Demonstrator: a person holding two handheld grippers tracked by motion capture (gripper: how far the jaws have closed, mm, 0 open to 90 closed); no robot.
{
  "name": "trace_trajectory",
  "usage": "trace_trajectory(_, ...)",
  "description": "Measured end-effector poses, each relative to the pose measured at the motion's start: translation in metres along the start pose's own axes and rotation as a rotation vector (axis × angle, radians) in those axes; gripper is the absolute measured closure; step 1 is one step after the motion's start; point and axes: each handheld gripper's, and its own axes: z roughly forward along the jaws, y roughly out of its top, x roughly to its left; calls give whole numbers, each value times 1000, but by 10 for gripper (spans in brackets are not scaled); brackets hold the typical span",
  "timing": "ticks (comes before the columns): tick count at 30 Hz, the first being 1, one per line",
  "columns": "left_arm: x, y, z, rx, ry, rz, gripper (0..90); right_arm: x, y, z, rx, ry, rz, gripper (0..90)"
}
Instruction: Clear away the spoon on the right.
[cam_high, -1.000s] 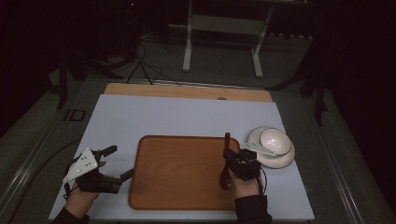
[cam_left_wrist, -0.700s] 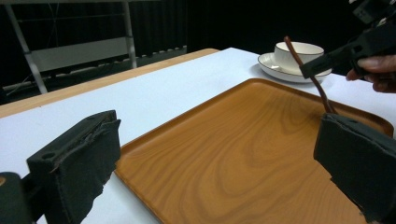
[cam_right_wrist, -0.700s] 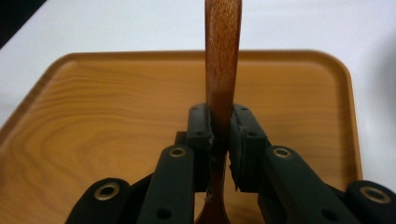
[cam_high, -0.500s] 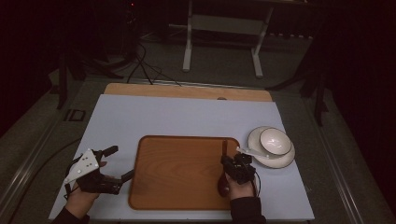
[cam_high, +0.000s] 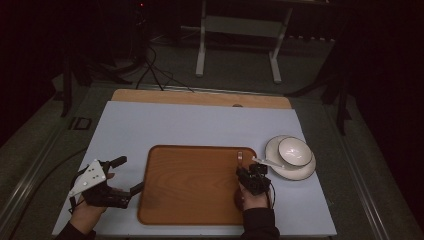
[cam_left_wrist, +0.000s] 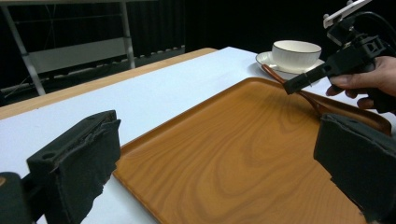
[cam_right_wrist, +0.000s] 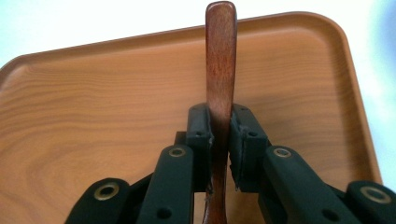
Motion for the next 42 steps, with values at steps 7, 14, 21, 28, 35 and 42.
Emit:
trace_trajectory(7,0,0,0,0,-1,0,16,-3,-2,10,16,-26,9,797)
trace_trajectory(14,0,0,0,2,-2,1,16,-7,-3,15,28,-24,57,800)
trace_trajectory(21,0,0,0,2,-3,3,16,-11,-3,18,29,-45,87,778)
trace_trajectory(28,-1,0,0,2,-4,3,16,-13,-1,18,23,-46,97,707)
trace_trajectory(35,-1,0,0,3,-2,4,16,-11,7,11,12,-28,90,688)
trace_trajectory(42,-1,0,0,3,-2,3,16,-8,14,5,30,-27,30,636)
